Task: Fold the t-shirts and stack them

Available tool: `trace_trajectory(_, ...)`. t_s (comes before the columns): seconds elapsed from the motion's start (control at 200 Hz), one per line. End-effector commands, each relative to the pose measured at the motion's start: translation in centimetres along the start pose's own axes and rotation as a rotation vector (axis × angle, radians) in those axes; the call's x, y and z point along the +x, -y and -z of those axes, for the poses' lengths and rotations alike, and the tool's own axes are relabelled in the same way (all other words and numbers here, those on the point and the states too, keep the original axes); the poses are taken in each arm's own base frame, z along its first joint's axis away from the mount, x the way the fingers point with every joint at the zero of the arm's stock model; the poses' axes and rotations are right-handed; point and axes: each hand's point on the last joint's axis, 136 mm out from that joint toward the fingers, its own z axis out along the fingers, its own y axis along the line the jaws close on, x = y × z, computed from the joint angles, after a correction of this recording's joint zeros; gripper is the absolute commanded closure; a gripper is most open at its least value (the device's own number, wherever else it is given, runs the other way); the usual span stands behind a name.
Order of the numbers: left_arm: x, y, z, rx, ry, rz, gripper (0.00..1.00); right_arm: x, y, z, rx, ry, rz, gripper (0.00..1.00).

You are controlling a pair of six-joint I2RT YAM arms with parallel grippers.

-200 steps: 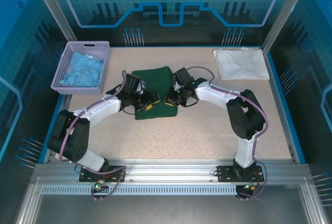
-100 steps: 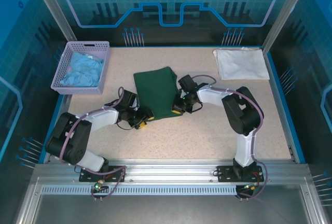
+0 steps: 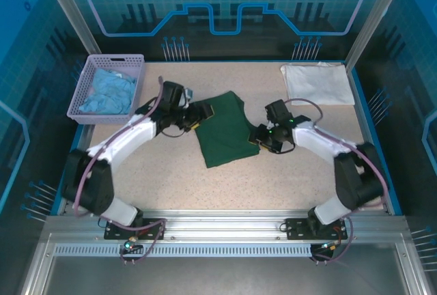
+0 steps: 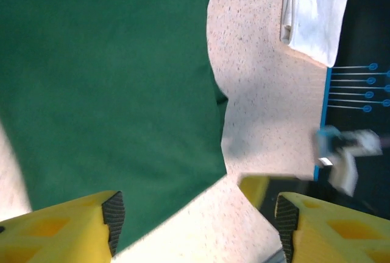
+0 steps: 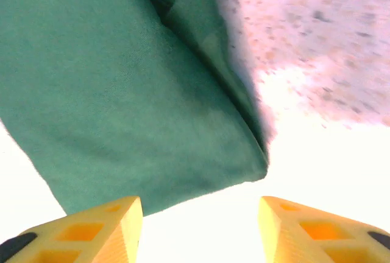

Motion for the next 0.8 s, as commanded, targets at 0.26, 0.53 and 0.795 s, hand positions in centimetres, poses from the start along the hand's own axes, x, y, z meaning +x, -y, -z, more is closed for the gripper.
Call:
trace_trajectory(0.26, 10.5, -5.6, -8.4, -0.204, -0.296, -0.009, 0.30, 8.0, 1.7, -1.9, -0.081, -0.025, -0.183, 0.14)
trace_trajectory(0.53, 16.5, -7.8, -9.2, -0.186, -0.296, 0.191, 0.29, 8.8, 2.0, -2.4, -0.045, 0.045, -0.184, 0.14)
trace_trajectory(0.795, 21.8, -3.8, -12.1, -0.088, -0.318, 0.313, 0.29, 8.8, 3.9, -2.6, 0.024, 0.046, -0.205, 0.14)
